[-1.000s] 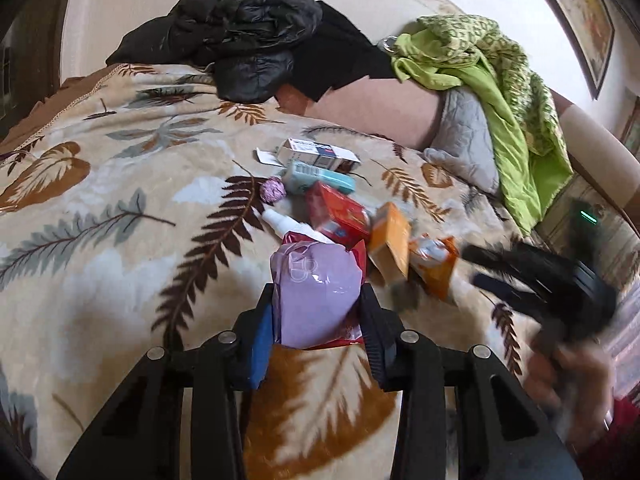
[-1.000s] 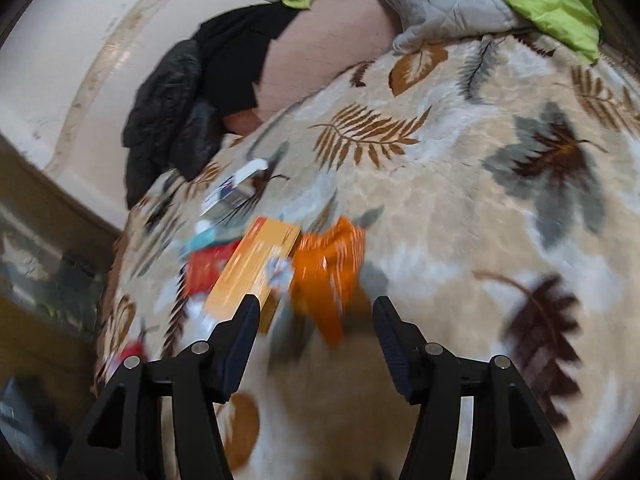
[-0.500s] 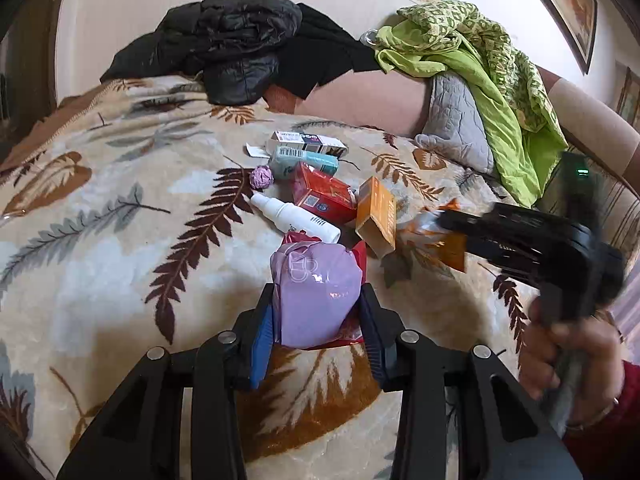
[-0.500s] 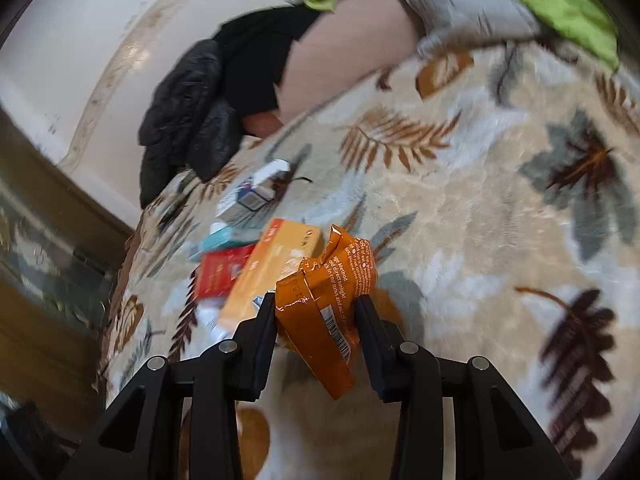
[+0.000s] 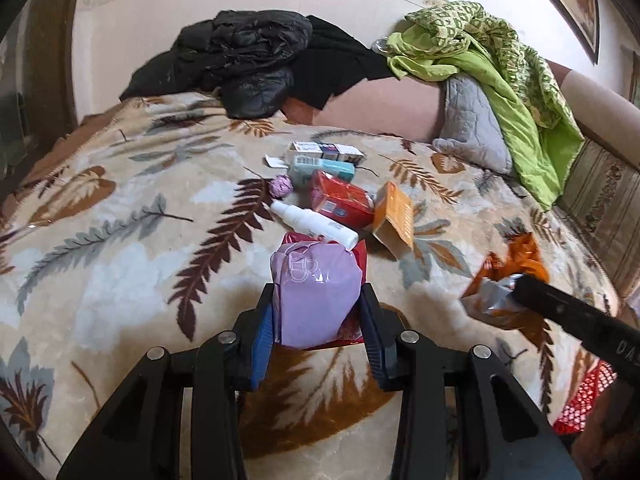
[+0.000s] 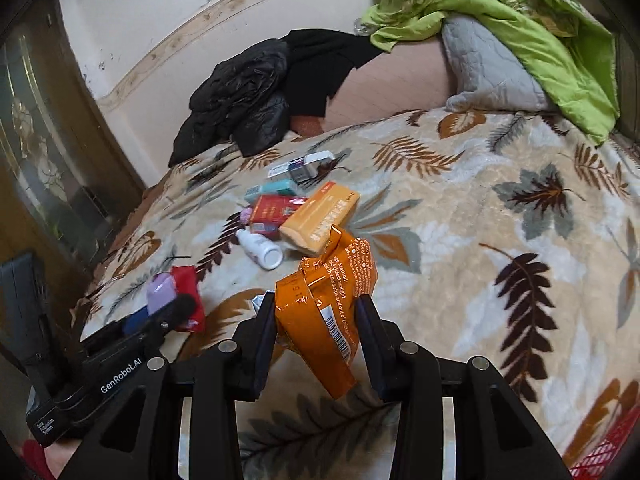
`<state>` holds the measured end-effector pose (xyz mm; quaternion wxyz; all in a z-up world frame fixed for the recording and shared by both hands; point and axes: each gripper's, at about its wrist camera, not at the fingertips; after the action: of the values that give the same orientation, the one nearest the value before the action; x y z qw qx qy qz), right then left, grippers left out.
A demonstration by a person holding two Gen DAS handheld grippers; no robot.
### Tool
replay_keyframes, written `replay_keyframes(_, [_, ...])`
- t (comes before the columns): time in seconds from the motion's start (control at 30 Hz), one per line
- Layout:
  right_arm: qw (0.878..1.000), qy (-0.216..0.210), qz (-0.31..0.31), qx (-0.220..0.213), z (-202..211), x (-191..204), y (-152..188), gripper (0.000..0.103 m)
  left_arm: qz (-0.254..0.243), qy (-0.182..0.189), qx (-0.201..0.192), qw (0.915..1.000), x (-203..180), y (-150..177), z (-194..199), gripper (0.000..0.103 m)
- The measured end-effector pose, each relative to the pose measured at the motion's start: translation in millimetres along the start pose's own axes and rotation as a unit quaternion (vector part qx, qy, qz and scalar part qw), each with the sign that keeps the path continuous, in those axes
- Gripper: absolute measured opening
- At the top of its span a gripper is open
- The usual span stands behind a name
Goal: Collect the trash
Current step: 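Grasp the purple wrapper with the left tool while the right tool grasps the orange packet, then lift the purple wrapper and orange packet off the blanket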
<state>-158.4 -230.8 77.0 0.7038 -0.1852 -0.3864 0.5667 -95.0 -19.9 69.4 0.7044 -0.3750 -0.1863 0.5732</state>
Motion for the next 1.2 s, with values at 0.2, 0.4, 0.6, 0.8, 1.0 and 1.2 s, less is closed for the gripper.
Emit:
replay_keyframes(0.2, [1.000,0.006,-0.022,0.001,-1,-12,-1,0.042,-0.024,-0.023,-0.017,0.9993,-9,1,3,0.038])
replay_keyframes(0.4, [1.000,0.011,-0.001,-0.007,-1,-2,-1,0.042,-0.041,-0.035,-0.025,0.9982,-15,1,4,0.038])
replay_keyframes(0.6, [1.000,0.013,0.001,-0.010,-2,1,-1,0.042,-0.046,-0.043,-0.032,0.9975,-16,1,4,0.038])
replay_keyframes(0.8, [1.000,0.014,0.005,-0.010,-2,1,-1,0.042,-0.044,-0.046,-0.031,0.9975,-15,1,3,0.038])
replay_keyframes(1.0, [1.000,0.013,0.005,-0.012,-2,0,-1,0.042,-0.043,-0.047,-0.028,0.9975,-15,1,1,0.038])
replay_keyframes(1.2, [1.000,0.013,0.005,-0.011,-2,0,-1,0.042,-0.043,-0.047,-0.028,0.9976,-14,0,2,0.038])
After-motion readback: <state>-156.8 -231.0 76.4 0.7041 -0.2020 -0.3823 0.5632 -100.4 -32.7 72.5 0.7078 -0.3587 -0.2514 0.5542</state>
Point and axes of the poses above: each gripper's, at about its wrist camera, not at the fingertips, and z roughly against the way its jaws point, x to its left, y to its underside, and after that the axes turned 2 degrees about z, right-handed
